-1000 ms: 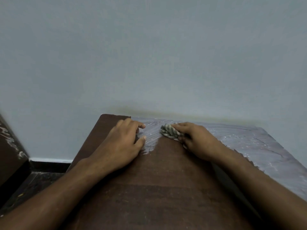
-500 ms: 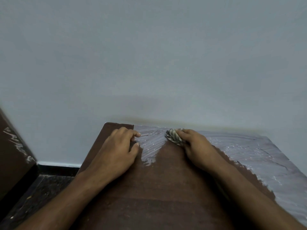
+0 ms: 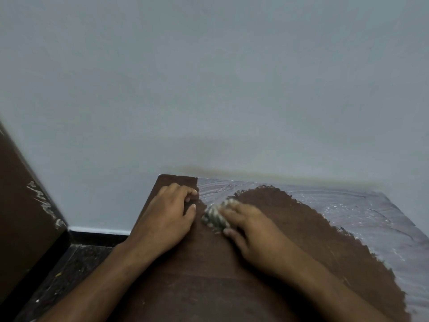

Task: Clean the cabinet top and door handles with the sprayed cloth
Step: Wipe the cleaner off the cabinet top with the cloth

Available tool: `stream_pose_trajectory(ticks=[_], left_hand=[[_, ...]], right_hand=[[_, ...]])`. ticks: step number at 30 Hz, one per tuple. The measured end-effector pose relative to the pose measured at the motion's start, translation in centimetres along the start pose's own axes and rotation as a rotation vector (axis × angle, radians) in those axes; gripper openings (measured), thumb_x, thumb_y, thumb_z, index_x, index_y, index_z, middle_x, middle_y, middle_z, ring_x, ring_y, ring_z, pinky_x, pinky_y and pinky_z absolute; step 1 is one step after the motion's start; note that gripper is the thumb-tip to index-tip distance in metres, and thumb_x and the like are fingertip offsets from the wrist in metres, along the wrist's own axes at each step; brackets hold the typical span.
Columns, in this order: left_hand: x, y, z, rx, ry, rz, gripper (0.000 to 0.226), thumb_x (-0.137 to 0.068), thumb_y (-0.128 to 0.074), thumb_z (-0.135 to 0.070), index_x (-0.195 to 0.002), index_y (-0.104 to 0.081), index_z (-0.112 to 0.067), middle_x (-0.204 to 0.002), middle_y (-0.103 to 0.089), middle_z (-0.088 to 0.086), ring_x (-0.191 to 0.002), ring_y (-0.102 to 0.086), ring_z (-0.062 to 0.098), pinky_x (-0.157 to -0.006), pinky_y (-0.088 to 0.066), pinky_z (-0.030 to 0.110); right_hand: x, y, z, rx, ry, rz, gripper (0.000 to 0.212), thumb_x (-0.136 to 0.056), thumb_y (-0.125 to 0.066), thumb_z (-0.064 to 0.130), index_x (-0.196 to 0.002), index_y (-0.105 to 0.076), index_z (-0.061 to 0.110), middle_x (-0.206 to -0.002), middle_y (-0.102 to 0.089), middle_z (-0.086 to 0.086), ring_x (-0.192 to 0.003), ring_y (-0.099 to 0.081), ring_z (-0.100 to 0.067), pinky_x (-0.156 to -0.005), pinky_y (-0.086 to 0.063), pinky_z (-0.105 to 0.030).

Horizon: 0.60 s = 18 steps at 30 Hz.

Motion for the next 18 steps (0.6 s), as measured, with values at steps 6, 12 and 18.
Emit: stream_pose_trajectory(ticks=[6,12,18], left_hand=[[-0.6,0.6,-0.2,0.007,-0.005,0.009,0.022,-0.093,-0.059,-0.028,-0.114,-0.065,-0.031,-0.106,-0.057,-0.015,-0.108,-0.05,0.008,-0.093,-0.042,0.026],[-0.5,0.5,0.1,0.007,0.004,-0.008,0.023,-0.092,-0.059,-0.028,-0.114,-0.064,-0.032,-0.104,-0.054,-0.018,-0.106,-0.05,0.007,-0.093,-0.042,0.027],[-1.0,0.2,-0.6,0.018,0.02,-0.026,0.027,-0.092,-0.056,-0.027,-0.119,-0.062,-0.027,-0.109,-0.059,-0.01,-0.109,-0.053,0.014,-0.097,-0.046,0.035]], right_hand=[[-1.8,-0.6,0.5,-0.001,0.027,-0.021,0.048,-0.1,-0.049,0.027,-0.148,-0.042,0.028,-0.151,-0.046,0.001,-0.138,-0.041,-0.018,-0.114,-0.031,-0.023],[-3.4,-1.2,1.5,-0.018,0.019,-0.06,0.045,-0.098,-0.051,0.023,-0.143,-0.049,0.024,-0.142,-0.054,-0.001,-0.129,-0.048,-0.022,-0.11,-0.039,-0.031],[-5.2,-1.6,1.0,-0.093,0.043,-0.015,0.046,-0.096,-0.056,0.026,-0.142,-0.051,0.025,-0.14,-0.056,-0.003,-0.127,-0.051,-0.022,-0.109,-0.042,-0.031]])
Point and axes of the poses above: each hand's wrist, its own x-axis away from the middle knuckle, its own y-axis out of the back of the hand, z = x × y, the point moved 6 cm from there along -x, towards the middle knuckle
